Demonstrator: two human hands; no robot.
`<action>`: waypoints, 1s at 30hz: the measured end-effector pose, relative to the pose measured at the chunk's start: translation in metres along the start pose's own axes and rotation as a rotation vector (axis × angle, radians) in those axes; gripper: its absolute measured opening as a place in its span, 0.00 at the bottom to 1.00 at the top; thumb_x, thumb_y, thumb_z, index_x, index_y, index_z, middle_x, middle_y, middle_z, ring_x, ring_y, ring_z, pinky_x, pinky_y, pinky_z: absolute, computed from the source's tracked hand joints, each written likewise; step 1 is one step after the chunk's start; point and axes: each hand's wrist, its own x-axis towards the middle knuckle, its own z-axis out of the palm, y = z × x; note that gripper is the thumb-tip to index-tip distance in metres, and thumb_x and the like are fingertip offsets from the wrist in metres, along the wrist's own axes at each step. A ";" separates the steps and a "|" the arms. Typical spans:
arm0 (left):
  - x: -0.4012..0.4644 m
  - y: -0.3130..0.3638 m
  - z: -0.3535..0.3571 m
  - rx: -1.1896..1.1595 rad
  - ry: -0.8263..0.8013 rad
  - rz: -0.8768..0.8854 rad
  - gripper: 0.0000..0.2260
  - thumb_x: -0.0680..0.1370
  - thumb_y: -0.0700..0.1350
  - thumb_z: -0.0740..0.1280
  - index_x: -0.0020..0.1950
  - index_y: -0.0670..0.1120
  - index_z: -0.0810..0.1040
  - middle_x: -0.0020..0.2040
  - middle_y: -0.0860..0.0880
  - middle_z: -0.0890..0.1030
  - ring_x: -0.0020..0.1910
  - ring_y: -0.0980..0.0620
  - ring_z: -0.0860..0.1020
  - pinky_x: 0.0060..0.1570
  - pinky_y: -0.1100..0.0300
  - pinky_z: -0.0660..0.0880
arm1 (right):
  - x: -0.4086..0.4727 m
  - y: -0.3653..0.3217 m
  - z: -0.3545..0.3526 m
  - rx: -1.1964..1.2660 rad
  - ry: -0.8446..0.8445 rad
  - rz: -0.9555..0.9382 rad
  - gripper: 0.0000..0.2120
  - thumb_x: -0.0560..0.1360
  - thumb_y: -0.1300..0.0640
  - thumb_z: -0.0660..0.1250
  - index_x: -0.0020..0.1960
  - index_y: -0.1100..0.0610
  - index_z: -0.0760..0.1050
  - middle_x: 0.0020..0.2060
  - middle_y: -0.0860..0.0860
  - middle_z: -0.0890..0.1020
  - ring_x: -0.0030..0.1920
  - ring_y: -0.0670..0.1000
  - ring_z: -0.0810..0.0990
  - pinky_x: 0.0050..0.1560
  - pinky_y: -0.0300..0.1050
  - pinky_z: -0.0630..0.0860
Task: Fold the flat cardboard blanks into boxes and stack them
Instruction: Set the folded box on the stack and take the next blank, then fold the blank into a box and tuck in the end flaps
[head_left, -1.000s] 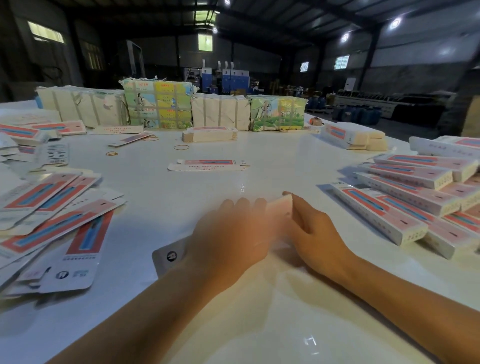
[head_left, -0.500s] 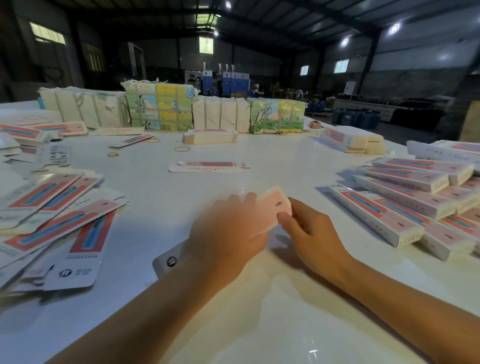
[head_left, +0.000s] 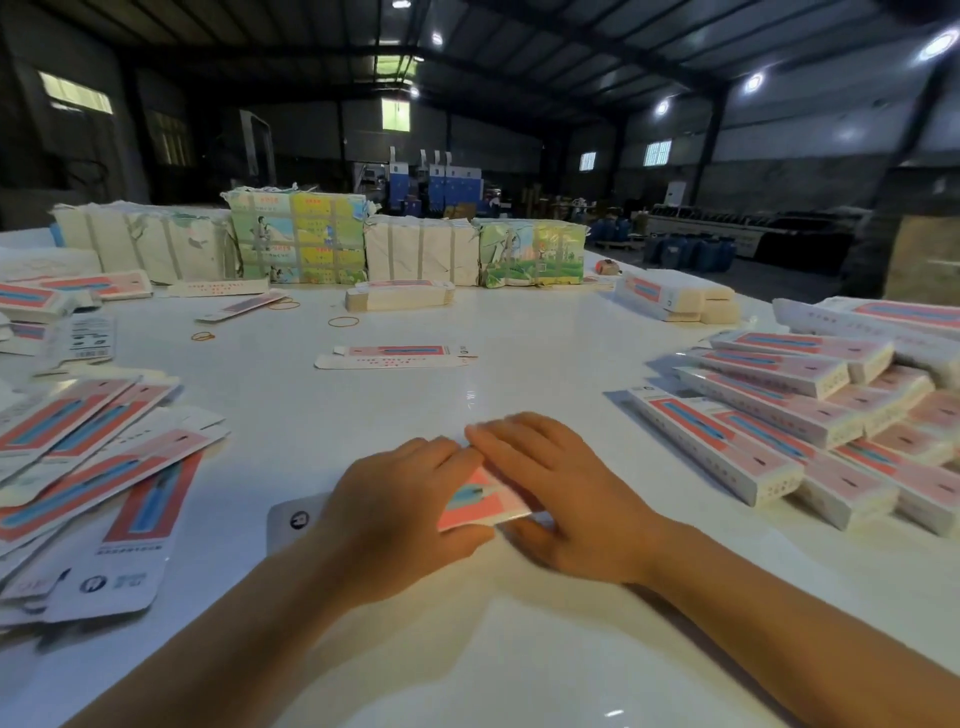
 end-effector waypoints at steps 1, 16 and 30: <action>0.001 0.002 0.001 0.005 0.020 0.005 0.23 0.65 0.58 0.69 0.52 0.43 0.80 0.45 0.47 0.82 0.39 0.48 0.81 0.36 0.61 0.78 | 0.000 0.002 -0.001 -0.038 -0.011 -0.010 0.35 0.74 0.51 0.69 0.75 0.54 0.56 0.68 0.54 0.71 0.64 0.56 0.70 0.63 0.55 0.69; 0.006 0.004 0.039 -0.234 -0.085 -0.136 0.13 0.69 0.56 0.57 0.50 0.55 0.71 0.47 0.59 0.71 0.43 0.62 0.68 0.32 0.57 0.76 | -0.112 0.225 -0.184 -0.569 0.352 1.192 0.18 0.76 0.53 0.62 0.65 0.47 0.73 0.59 0.60 0.72 0.60 0.63 0.68 0.59 0.57 0.70; 0.013 0.006 0.032 -0.235 -0.196 -0.179 0.18 0.69 0.57 0.53 0.47 0.56 0.79 0.44 0.60 0.74 0.46 0.56 0.72 0.41 0.59 0.73 | -0.038 0.170 -0.158 -0.536 0.333 0.897 0.17 0.77 0.54 0.62 0.65 0.53 0.73 0.66 0.56 0.73 0.66 0.59 0.67 0.64 0.57 0.62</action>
